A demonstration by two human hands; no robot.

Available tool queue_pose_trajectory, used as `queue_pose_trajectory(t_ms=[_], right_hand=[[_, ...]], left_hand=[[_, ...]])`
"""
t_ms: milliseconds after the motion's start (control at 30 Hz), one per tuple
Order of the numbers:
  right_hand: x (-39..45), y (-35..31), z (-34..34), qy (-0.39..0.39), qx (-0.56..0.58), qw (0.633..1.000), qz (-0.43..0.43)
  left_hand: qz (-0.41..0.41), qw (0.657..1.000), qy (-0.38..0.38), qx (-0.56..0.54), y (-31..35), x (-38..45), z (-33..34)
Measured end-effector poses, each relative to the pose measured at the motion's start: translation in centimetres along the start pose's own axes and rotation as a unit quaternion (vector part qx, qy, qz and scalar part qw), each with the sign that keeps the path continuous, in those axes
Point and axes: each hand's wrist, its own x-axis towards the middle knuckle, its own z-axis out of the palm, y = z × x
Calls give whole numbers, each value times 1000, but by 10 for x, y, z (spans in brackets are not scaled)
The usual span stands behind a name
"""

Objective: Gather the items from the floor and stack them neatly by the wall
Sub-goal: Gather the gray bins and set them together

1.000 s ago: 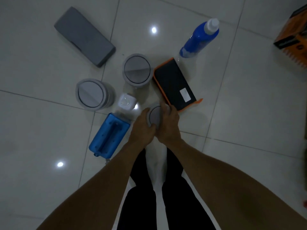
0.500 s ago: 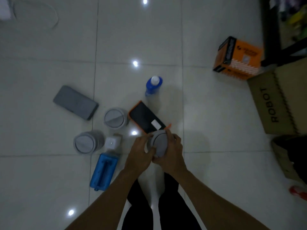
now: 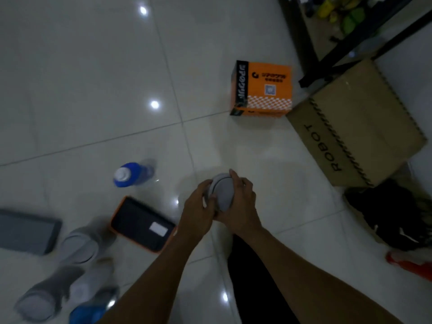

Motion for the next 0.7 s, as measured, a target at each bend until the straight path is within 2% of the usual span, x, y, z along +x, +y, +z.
queue_pose_trajectory(t_ms=[167, 367, 533, 700], right_hand=[[99, 52, -71, -10, -42, 999, 8], [207, 109, -132, 12, -65, 997, 24], [258, 142, -144, 18, -85, 996, 31], [271, 155, -138, -2, -106, 993, 55]], left_hand=[[25, 999, -40, -8, 27, 95, 77], [56, 995, -63, 44, 47, 206, 158], [17, 993, -96, 73, 55, 250, 201], [-33, 987, -143, 63, 34, 262, 209]])
